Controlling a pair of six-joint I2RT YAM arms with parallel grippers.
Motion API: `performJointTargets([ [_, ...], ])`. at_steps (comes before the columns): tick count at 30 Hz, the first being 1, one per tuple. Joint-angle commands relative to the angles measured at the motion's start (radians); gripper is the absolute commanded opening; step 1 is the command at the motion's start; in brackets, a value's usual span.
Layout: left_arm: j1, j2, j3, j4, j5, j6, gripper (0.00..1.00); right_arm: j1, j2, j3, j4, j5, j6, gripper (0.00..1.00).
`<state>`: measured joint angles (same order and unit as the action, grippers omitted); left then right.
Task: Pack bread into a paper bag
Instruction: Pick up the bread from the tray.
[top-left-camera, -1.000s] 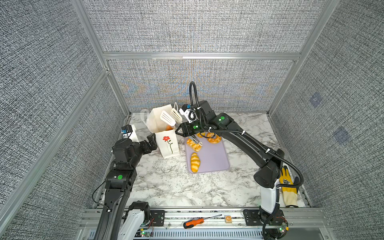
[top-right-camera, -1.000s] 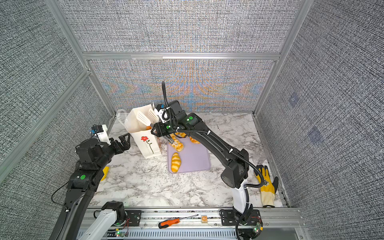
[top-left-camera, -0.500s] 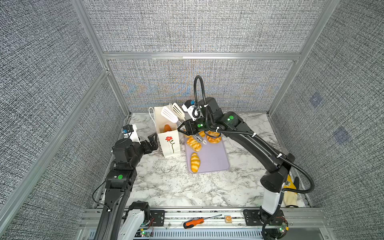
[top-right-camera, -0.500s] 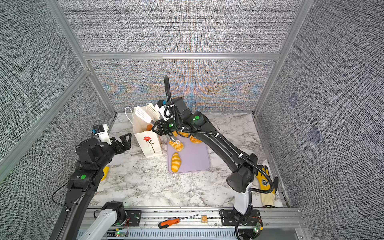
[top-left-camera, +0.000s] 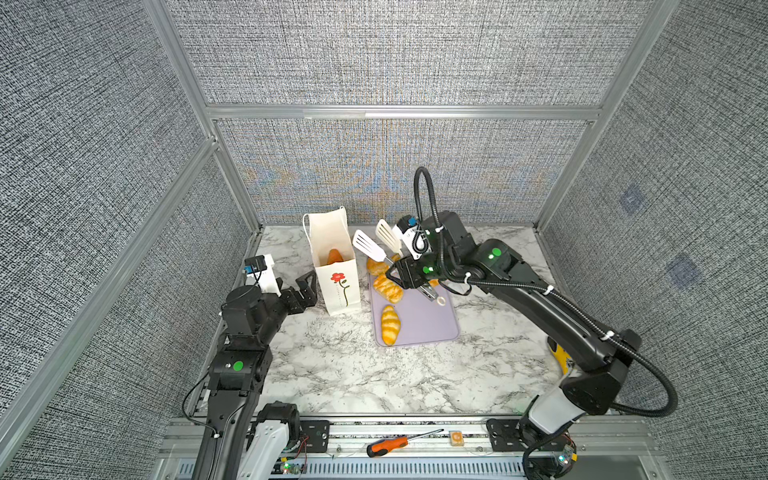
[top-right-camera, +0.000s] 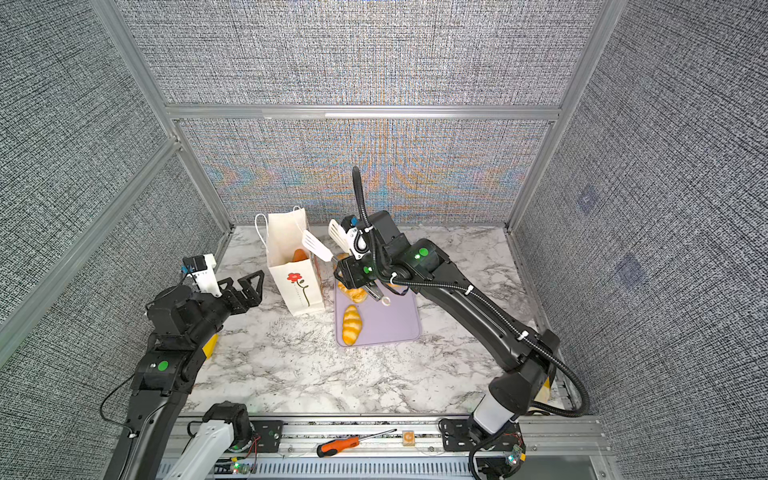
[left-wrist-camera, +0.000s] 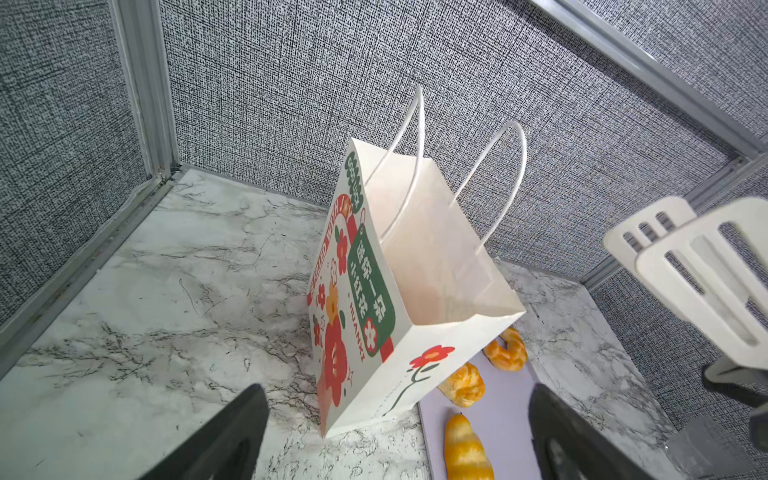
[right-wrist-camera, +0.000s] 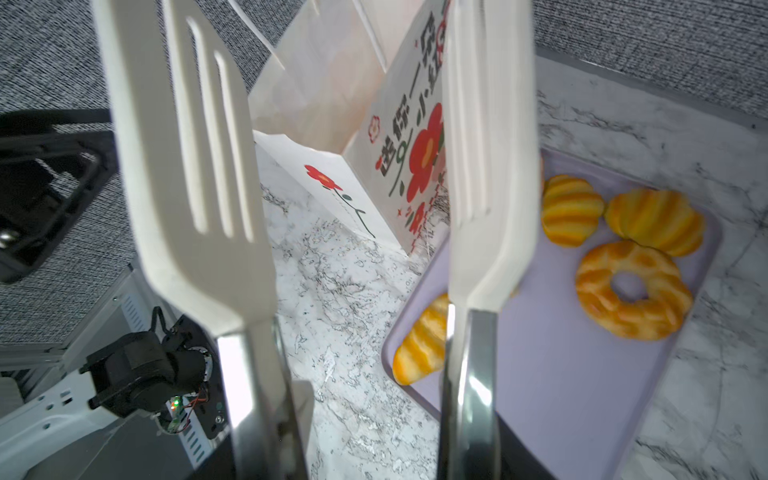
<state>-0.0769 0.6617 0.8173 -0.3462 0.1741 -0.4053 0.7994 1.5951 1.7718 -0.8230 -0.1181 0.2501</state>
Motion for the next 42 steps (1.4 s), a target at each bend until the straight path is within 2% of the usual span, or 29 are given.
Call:
performJointTargets([
  [1,-0.001,-0.01,-0.003,-0.013,-0.01,-0.006,0.99,0.003,-0.041,-0.063,-0.013,0.073,0.041,0.59],
  [6,-0.002,-0.019,-0.016,-0.01,-0.011,-0.012,0.99,0.019,-0.103,-0.177,-0.018,0.123,0.091,0.59],
  [13,-0.019,-0.034,-0.031,-0.013,-0.025,-0.015,0.99,0.053,-0.105,-0.273,-0.048,0.156,0.145,0.59],
  [19,-0.025,-0.043,-0.039,-0.024,-0.066,0.007,0.99,0.082,-0.08,-0.336,-0.065,0.197,0.172,0.59],
  [24,-0.026,-0.031,-0.055,-0.011,-0.05,-0.003,0.99,0.115,-0.05,-0.376,-0.073,0.207,0.206,0.59],
  [32,-0.027,-0.041,-0.064,-0.008,-0.055,0.005,0.99,0.168,-0.015,-0.453,-0.052,0.164,0.262,0.59],
  [42,-0.026,-0.047,-0.066,-0.018,-0.056,0.005,0.99,0.222,0.089,-0.454,-0.069,0.186,0.301,0.59],
])
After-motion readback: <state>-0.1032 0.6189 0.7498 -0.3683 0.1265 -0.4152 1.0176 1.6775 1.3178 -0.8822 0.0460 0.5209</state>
